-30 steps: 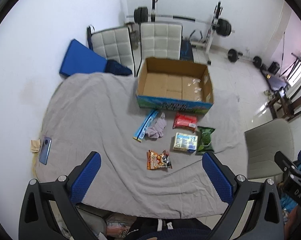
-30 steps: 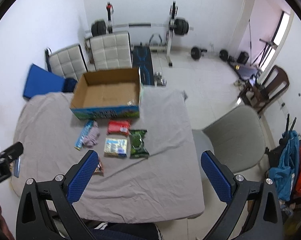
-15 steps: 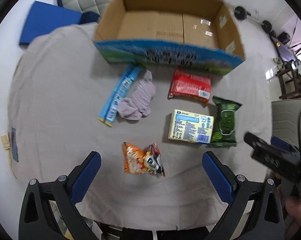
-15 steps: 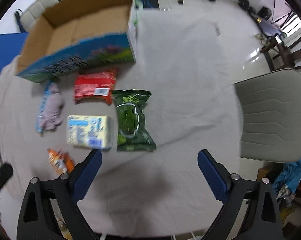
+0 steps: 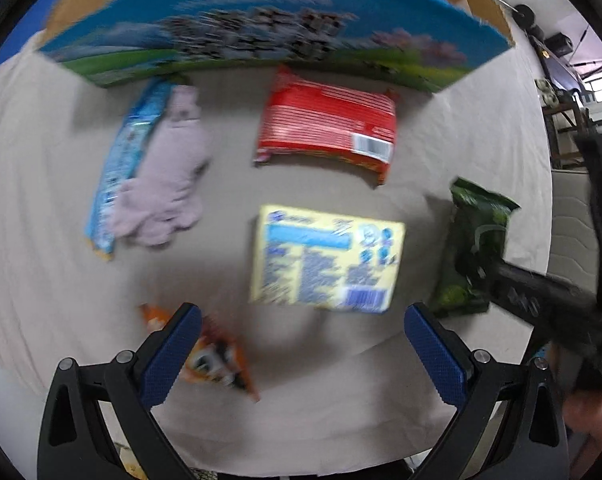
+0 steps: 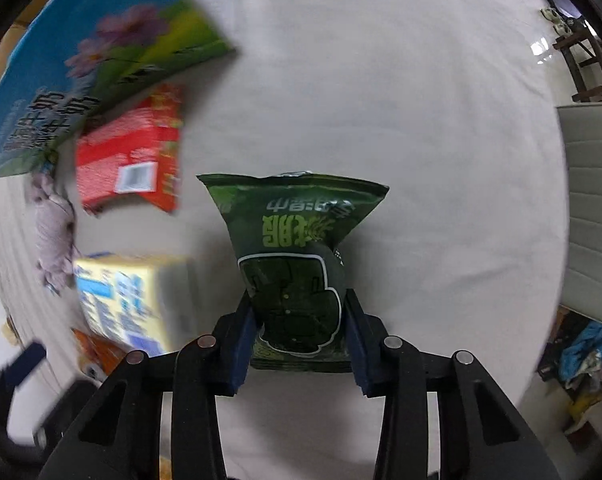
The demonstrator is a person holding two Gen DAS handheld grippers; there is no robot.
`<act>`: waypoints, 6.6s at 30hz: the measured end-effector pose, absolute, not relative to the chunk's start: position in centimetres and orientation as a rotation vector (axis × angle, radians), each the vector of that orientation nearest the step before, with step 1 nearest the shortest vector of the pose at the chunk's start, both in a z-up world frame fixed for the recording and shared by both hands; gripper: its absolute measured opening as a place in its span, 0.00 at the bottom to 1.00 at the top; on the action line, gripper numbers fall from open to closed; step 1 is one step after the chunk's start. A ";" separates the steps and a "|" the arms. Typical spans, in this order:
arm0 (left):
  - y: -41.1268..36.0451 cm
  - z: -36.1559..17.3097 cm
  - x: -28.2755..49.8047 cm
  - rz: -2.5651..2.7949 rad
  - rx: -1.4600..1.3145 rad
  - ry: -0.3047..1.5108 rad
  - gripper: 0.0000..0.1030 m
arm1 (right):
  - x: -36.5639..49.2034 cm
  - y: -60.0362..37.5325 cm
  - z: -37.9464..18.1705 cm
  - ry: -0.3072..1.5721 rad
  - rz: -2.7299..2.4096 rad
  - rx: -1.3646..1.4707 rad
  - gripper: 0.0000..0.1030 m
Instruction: Organize soft objects
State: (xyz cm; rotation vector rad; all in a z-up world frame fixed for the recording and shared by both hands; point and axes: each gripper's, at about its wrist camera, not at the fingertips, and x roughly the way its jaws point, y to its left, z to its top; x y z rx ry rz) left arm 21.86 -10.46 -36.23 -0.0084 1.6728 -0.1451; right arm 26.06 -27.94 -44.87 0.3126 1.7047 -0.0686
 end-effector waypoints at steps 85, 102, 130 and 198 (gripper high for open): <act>-10.2 -35.6 53.3 -0.244 -0.018 1.672 0.93 | 55.1 -22.2 -40.7 1.593 0.086 0.174 0.59; -6.9 -28.0 49.4 -0.257 -0.015 1.453 1.00 | 50.6 -21.8 -35.3 1.504 0.006 0.139 1.00; 1.2 -18.9 29.4 -0.092 0.034 1.190 1.00 | 30.1 -17.8 -24.5 1.282 0.040 0.202 1.00; 1.5 -41.6 26.8 -0.053 0.024 1.636 1.00 | 29.6 -13.0 -48.7 1.594 0.563 -0.174 0.84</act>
